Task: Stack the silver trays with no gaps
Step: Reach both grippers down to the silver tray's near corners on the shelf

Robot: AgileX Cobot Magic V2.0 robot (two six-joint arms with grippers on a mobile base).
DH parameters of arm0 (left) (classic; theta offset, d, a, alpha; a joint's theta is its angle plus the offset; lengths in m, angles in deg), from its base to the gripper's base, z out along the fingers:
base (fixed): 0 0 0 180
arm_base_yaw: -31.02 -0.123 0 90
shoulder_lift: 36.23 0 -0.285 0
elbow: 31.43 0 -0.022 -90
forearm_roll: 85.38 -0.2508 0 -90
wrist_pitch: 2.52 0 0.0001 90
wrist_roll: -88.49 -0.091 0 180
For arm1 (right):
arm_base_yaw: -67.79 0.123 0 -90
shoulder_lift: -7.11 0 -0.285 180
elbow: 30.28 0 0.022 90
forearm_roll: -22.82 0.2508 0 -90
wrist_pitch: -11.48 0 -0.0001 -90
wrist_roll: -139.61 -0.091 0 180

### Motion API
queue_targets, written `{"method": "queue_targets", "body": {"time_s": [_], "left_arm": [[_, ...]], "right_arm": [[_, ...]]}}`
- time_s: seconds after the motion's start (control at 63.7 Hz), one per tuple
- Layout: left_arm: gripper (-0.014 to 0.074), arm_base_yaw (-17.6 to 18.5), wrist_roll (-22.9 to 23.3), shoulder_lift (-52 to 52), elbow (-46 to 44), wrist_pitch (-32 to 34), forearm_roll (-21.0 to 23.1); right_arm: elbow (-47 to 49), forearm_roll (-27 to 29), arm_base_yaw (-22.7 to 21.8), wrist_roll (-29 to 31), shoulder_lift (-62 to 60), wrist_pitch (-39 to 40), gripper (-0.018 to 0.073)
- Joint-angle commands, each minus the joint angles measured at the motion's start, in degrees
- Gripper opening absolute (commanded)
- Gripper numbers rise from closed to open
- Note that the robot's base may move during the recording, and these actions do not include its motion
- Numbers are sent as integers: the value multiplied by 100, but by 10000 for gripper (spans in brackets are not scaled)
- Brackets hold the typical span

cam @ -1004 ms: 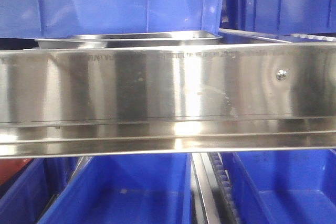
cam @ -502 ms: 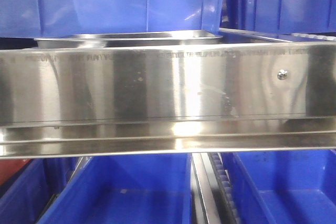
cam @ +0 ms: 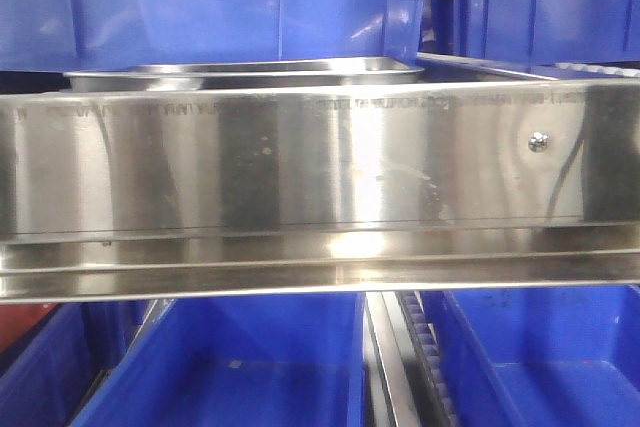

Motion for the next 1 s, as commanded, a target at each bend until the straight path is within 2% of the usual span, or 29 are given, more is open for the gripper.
{"method": "queue_targets", "body": {"time_s": [0.0,0.204,0.612,0.706,0.785,0.847,0.894,0.989], "left_arm": [[-16,-25,43,32,-39,126,-33],[-16,-25,43,58,-39,143,-437],[-16,-25,43,326,-39,107,-545],[-14,-25,43,464,-39,95,-545],[23,-25,43,615,-39,91,-595],[71,-25,43,728,-39,103,-732],[120,-25,43,821,-39,103,-827],[206,-25,53,945,-39,103,-969]], "right_arm": [[361,-165,134,-12,287,-223,-56],[945,-1536,537,-786,514,-806,-56],[959,-1544,537,-786,673,-1153,-50],[959,-1544,537,-786,707,-1127,52],[959,-1544,537,-786,734,-1063,225],[959,-1544,537,-786,755,-1009,316],[959,-1544,537,-800,770,-972,341],[959,-1544,537,-822,807,-880,324]]}}
